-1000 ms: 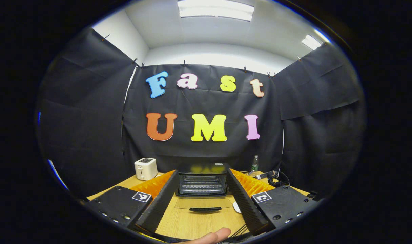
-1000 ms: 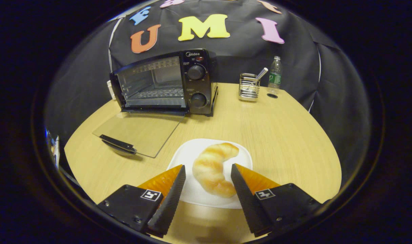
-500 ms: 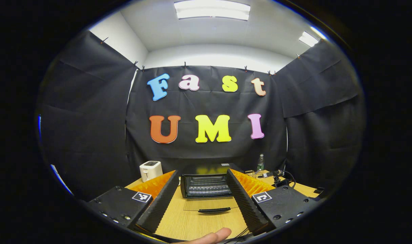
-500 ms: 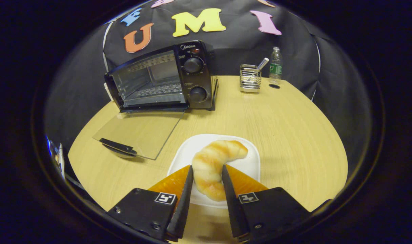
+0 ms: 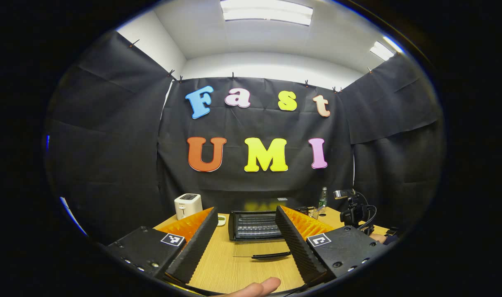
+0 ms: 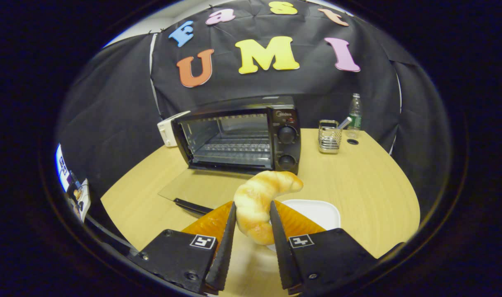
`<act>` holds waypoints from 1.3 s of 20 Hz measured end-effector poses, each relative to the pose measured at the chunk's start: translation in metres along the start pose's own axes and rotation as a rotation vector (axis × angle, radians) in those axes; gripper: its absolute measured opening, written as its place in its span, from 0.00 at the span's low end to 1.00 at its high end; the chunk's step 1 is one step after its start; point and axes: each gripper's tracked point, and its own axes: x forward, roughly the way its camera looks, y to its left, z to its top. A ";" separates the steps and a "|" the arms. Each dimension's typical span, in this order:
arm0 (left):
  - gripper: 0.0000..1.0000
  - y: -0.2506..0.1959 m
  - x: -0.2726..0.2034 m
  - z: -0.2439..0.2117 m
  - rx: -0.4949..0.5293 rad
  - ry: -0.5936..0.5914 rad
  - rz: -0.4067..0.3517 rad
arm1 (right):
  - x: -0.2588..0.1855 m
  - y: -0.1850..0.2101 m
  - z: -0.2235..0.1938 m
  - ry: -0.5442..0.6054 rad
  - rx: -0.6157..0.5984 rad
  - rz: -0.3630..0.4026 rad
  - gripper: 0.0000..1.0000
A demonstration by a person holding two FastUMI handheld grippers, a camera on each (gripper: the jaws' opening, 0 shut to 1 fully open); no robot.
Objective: Open the electric oven with the left hand, put the food in, and close the electric oven.
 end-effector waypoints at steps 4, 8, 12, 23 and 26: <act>0.92 0.015 0.000 0.002 0.004 -0.015 0.010 | 0.039 0.046 0.021 -0.068 0.037 0.091 0.49; 0.92 0.028 -0.003 0.002 0.038 -0.033 0.032 | 0.092 0.072 0.041 -0.093 0.121 0.125 0.49; 0.92 0.035 -0.002 -0.005 0.050 -0.026 0.036 | 0.150 0.069 0.059 -0.101 0.176 0.050 0.49; 0.93 0.056 0.027 -0.037 0.029 0.053 0.054 | 0.256 0.045 0.117 -0.246 0.327 -0.119 0.49; 0.93 0.061 0.028 -0.045 0.016 0.067 0.054 | 0.268 0.038 0.122 -0.258 0.283 -0.145 0.49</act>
